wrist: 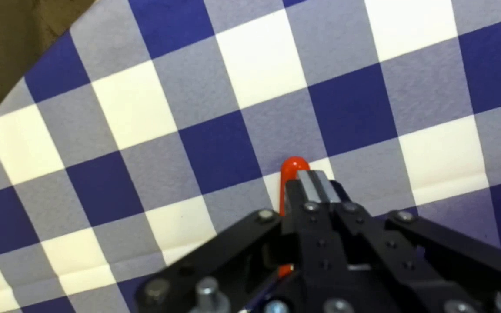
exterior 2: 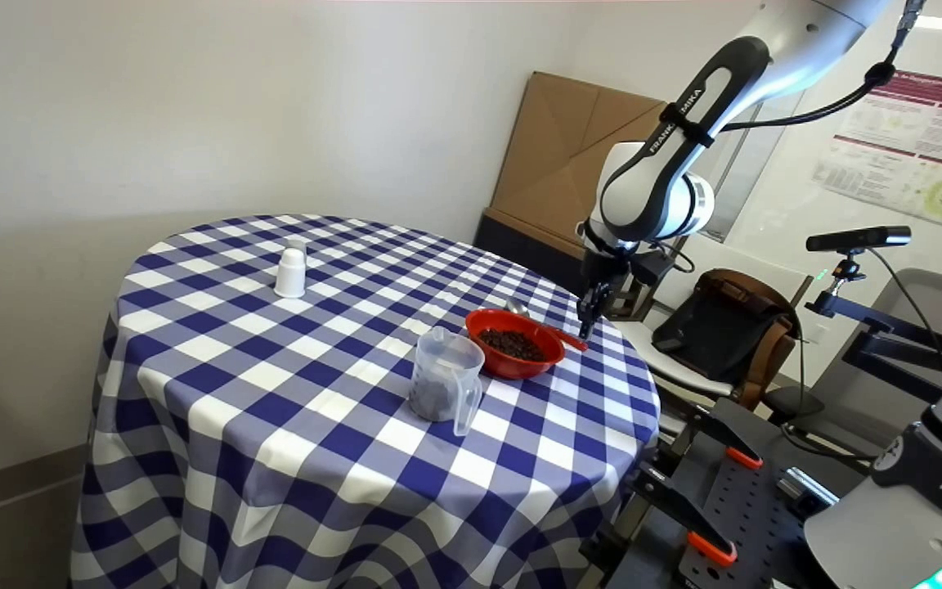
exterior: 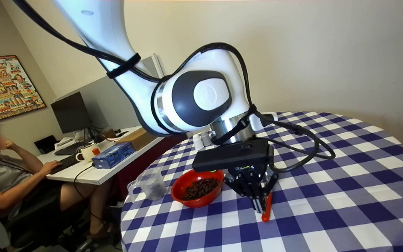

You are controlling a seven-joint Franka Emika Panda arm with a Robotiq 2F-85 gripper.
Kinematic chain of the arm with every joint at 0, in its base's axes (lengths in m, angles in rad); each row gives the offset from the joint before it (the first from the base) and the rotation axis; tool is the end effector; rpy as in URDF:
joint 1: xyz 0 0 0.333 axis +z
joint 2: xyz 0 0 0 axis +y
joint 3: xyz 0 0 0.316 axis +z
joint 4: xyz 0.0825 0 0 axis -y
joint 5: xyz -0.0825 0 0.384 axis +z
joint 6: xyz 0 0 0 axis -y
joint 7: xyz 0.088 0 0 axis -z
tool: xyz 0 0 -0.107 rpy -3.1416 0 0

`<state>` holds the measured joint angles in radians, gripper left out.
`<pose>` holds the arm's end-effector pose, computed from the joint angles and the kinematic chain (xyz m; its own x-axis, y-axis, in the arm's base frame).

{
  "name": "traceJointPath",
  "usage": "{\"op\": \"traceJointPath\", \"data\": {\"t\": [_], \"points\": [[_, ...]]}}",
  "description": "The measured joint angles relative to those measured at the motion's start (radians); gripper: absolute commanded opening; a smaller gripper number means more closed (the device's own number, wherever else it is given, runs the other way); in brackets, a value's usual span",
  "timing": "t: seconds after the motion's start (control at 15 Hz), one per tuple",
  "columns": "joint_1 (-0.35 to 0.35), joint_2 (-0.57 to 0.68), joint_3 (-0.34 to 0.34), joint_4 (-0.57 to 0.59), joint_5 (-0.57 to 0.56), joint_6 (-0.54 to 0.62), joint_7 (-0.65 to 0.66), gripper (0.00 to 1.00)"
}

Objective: Pick up the spoon and scoop some of the contents in the bowl and put them in the jar

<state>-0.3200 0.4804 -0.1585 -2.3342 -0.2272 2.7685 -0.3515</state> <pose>0.4488 -0.2286 0.1291 0.9893 0.0959 -0.1097 0.1083 -0.9876 0.1135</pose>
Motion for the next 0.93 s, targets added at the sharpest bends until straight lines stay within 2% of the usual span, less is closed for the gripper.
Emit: {"op": "traceJointPath", "data": {"t": [0.13,0.2,0.27,0.93], "points": [[0.0,0.002,-0.001,0.0,0.0,-0.02,-0.007,0.01],[-0.001,0.003,-0.002,0.0,-0.001,-0.039,-0.014,0.26],[-0.001,0.006,-0.004,0.001,-0.003,-0.059,-0.024,0.27],[0.0,0.024,-0.005,0.07,-0.013,-0.162,-0.049,0.98]]}}
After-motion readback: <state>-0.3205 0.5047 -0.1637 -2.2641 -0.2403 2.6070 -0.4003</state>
